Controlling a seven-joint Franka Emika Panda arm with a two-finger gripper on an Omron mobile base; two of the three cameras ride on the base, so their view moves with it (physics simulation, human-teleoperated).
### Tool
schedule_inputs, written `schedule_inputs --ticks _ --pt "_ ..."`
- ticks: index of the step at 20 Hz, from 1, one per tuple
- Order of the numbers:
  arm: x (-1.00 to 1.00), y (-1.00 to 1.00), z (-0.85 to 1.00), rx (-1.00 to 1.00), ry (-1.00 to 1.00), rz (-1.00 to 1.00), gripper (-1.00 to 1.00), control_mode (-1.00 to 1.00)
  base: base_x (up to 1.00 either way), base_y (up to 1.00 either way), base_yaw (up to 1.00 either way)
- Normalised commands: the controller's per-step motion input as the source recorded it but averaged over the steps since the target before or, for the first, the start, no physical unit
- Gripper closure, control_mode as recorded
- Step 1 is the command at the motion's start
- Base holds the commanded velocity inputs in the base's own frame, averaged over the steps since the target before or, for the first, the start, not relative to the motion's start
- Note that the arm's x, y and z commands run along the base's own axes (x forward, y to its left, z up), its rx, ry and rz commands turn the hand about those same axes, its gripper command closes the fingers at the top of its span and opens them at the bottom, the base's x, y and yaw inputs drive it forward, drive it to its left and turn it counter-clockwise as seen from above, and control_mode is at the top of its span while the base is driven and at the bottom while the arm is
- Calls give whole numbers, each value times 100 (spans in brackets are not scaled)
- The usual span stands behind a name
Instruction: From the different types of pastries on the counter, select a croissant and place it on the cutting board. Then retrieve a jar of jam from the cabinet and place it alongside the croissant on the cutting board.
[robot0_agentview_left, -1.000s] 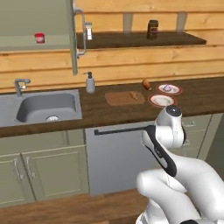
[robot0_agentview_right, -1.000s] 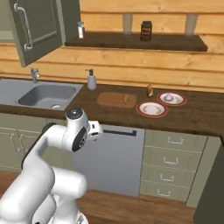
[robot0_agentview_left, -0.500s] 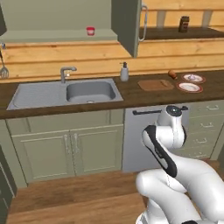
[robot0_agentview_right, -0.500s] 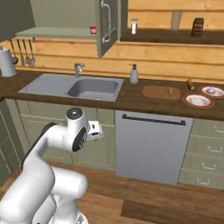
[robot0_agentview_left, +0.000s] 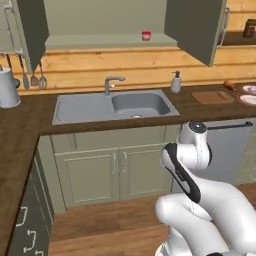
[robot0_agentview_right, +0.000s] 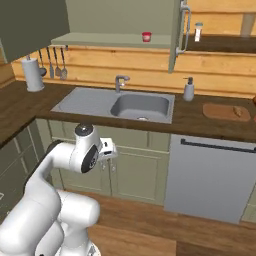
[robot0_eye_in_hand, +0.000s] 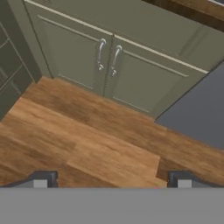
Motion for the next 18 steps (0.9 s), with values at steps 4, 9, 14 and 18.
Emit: schedule_inputs --ticks 4,9,14,18 --pt "0 0 0 0 0 0 -100 100 100 -8 0" --pt "0 0 0 0 0 0 -100 100 100 -5 0" --pt "0 0 0 0 0 0 -100 100 100 -6 0" --pt "0 0 0 0 0 0 -100 100 100 -20 0"
